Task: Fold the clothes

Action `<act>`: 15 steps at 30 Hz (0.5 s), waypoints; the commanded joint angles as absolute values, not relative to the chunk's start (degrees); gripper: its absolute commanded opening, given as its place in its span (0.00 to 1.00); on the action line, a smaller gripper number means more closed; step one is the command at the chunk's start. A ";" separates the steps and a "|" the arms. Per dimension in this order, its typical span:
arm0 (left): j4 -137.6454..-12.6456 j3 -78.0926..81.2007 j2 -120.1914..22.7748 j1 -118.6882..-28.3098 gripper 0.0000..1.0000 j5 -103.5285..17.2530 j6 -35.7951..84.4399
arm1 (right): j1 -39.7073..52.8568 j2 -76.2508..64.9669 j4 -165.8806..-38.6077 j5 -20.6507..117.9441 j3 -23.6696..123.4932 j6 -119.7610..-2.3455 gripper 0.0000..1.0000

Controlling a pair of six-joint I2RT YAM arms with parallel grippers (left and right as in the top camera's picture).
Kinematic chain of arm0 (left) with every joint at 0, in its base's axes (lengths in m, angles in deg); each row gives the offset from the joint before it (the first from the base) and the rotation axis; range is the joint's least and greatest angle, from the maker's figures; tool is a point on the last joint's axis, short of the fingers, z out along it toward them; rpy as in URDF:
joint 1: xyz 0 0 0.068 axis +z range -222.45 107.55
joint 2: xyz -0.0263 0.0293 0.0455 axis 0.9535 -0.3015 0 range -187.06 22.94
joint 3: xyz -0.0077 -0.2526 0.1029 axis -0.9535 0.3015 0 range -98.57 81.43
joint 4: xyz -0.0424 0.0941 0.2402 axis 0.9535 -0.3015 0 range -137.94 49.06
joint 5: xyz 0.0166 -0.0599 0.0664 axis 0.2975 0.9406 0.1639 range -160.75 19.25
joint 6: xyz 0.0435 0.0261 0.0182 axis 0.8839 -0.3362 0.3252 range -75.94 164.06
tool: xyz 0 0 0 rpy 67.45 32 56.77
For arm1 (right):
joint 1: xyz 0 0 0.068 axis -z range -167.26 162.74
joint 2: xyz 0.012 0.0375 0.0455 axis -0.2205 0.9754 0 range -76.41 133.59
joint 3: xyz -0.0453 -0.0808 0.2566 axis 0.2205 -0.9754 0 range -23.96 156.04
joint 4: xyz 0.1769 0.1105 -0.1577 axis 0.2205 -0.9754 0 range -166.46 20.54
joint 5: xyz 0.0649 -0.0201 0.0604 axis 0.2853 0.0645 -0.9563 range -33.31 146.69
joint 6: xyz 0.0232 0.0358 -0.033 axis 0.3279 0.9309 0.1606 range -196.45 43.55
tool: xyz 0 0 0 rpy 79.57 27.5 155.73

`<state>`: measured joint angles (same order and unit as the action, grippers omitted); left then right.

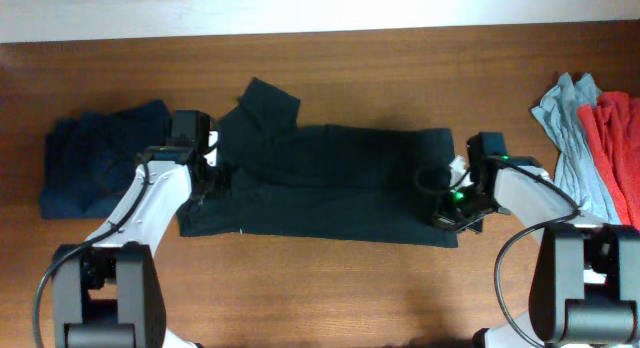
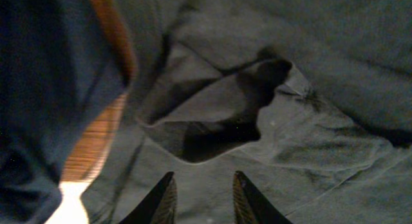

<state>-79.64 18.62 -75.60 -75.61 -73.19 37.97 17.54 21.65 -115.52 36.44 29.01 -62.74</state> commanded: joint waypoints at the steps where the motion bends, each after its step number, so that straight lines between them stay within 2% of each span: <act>1: -80.42 17.73 -73.79 -74.62 0.33 -73.13 38.08 | 20.05 21.58 -114.10 43.50 25.79 -59.89 0.06; 4: -83.62 17.82 -73.79 -74.62 0.34 -73.13 38.06 | 22.34 21.58 -109.66 49.53 20.66 -52.29 0.04; 8: -83.40 19.98 -73.85 -74.62 0.38 -73.13 38.06 | 26.69 21.58 -108.66 52.02 17.81 -50.76 0.04; 15: -70.26 28.07 -73.90 -74.71 0.41 -67.99 38.06 | 30.74 21.58 -109.53 52.85 17.84 -50.71 0.04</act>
<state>-74.26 24.96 -74.88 -74.82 -71.73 37.97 29.16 18.00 -109.25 38.23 21.55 -51.81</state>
